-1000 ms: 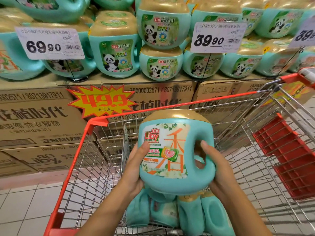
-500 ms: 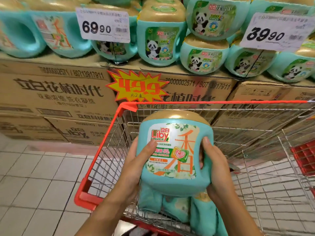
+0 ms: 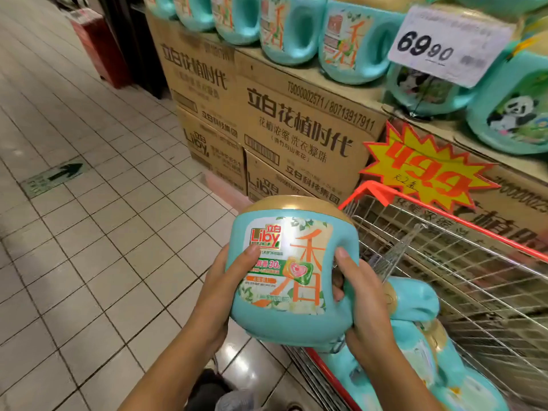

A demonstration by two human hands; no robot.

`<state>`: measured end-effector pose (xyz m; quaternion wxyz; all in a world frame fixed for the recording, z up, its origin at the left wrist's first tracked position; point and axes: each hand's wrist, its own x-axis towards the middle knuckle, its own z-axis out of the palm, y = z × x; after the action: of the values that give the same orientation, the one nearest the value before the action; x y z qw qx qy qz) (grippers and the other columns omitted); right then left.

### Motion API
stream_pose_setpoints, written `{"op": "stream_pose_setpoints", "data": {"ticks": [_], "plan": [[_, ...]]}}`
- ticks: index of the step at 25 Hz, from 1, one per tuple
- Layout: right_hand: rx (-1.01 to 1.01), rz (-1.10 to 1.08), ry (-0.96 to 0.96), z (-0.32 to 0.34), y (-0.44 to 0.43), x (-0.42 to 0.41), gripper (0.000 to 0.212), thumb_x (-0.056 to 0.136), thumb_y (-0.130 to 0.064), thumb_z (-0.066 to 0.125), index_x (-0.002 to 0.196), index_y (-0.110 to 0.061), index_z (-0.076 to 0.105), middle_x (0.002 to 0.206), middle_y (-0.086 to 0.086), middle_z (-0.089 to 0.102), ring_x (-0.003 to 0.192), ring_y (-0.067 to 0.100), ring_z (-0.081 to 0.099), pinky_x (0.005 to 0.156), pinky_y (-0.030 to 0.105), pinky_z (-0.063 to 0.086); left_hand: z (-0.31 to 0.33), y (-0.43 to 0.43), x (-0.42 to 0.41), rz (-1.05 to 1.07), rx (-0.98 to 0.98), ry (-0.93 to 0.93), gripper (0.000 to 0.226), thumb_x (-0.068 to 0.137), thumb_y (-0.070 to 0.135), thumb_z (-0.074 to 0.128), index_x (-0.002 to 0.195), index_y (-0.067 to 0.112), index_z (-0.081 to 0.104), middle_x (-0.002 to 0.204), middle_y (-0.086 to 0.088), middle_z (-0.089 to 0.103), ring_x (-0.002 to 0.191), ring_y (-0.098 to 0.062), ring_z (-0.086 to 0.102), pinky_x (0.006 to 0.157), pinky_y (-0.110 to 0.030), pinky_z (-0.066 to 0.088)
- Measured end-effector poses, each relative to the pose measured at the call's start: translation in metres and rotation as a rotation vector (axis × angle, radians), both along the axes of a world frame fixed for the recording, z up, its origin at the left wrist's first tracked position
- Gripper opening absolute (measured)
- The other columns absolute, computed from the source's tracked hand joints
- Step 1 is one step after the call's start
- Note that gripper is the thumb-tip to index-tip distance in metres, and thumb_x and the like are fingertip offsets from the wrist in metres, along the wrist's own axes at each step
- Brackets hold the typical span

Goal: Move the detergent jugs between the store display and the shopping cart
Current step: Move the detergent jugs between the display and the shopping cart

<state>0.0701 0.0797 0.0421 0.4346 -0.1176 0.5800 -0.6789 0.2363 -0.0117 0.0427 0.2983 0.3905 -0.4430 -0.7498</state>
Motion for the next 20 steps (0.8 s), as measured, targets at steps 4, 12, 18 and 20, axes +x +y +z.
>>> {"op": "stream_pose_setpoints", "data": {"ticks": [4,12,18,20], "plan": [[0.01,0.086,0.014,0.001,-0.07,0.039,0.042,0.069,-0.046,0.07,0.075,-0.011,0.047,0.056,0.004,0.037,0.049,0.017,0.035,0.048,0.028,0.031,-0.003,-0.057,0.046,0.081,0.019,-0.017,0.057,0.073,0.05,0.066,0.122,0.021,0.062,0.108,-0.008,0.074,0.096,-0.028,0.072,0.068,-0.031,0.06],[-0.069,0.119,0.09,0.002,-0.239,0.137,0.041,0.069,-0.037,0.081,0.085,-0.005,0.061,0.076,0.012,0.048,0.063,0.023,0.039,0.054,0.032,0.031,0.006,-0.225,0.142,0.109,-0.033,-0.064,0.062,0.072,0.052,0.065,0.123,0.018,0.061,0.107,-0.009,0.075,0.094,-0.029,0.073,0.068,-0.032,0.059],[-0.035,0.103,0.048,0.01,-0.347,0.158,0.05,0.063,-0.04,0.081,0.097,-0.008,0.062,0.082,0.007,0.064,0.066,0.017,0.057,0.06,0.032,0.046,0.011,-0.334,0.164,0.124,0.012,-0.034,0.059,0.076,0.053,0.072,0.122,0.017,0.063,0.107,-0.01,0.075,0.094,-0.029,0.073,0.066,-0.031,0.059],[-0.043,0.084,0.053,0.013,-0.389,0.153,0.053,0.061,-0.04,0.085,0.097,-0.008,0.061,0.08,0.004,0.064,0.067,0.016,0.059,0.056,0.029,0.047,0.011,-0.377,0.158,0.131,0.025,-0.019,0.06,0.07,0.054,0.069,0.118,0.019,0.065,0.105,-0.009,0.075,0.091,-0.027,0.073,0.063,-0.03,0.06]]}}
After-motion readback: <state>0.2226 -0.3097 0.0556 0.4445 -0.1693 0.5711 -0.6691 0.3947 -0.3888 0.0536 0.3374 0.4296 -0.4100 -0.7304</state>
